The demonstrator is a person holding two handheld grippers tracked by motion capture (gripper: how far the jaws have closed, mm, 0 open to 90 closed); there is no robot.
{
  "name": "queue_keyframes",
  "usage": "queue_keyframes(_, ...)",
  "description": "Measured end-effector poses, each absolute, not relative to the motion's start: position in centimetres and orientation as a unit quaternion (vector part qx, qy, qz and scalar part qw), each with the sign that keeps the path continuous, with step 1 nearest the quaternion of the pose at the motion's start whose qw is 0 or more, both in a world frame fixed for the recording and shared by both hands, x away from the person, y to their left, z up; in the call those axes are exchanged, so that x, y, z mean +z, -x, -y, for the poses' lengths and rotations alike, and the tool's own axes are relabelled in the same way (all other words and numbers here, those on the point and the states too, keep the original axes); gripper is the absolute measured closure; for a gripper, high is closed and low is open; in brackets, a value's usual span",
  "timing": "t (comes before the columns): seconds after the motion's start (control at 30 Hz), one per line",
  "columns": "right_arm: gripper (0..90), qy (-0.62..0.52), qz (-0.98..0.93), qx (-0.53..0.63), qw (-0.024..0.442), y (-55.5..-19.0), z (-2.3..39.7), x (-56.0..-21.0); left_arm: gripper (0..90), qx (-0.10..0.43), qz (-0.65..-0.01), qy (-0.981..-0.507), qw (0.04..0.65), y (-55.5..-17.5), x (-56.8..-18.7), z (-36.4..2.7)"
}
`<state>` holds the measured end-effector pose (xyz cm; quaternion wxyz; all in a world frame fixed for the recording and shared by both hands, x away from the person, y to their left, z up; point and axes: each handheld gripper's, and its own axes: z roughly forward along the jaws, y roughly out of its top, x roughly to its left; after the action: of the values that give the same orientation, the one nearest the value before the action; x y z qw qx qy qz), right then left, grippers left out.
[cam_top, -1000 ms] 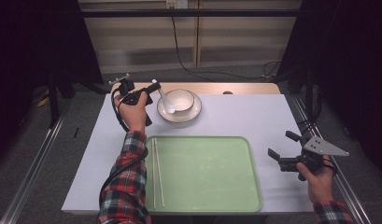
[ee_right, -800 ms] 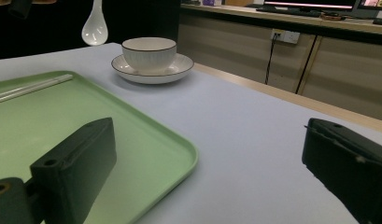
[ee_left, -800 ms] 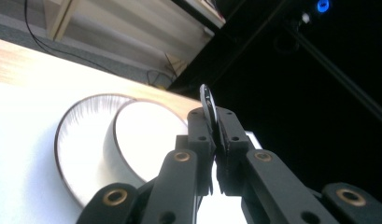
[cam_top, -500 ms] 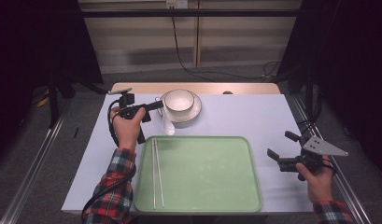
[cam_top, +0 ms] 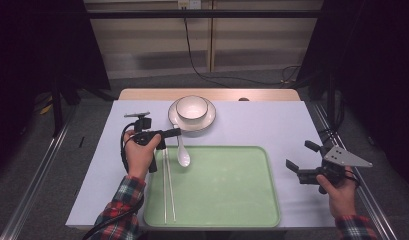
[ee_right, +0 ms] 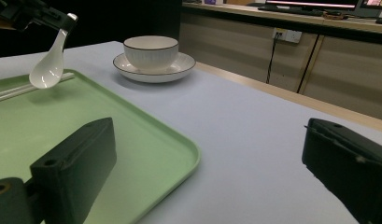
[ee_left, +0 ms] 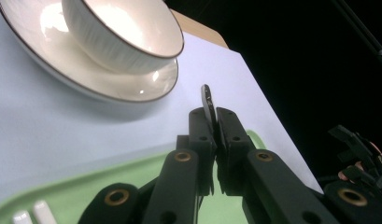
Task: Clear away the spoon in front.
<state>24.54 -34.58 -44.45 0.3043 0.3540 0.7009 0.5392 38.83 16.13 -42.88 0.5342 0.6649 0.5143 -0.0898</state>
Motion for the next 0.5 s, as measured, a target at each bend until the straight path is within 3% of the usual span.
queue_keyframes(0.5,2.2,-0.353,-0.702,0.539,0.303,-24.6,34.5,-44.5,86.2,-0.126,-0.521,-0.664,0.522,-37.6,-44.9,-16.2)
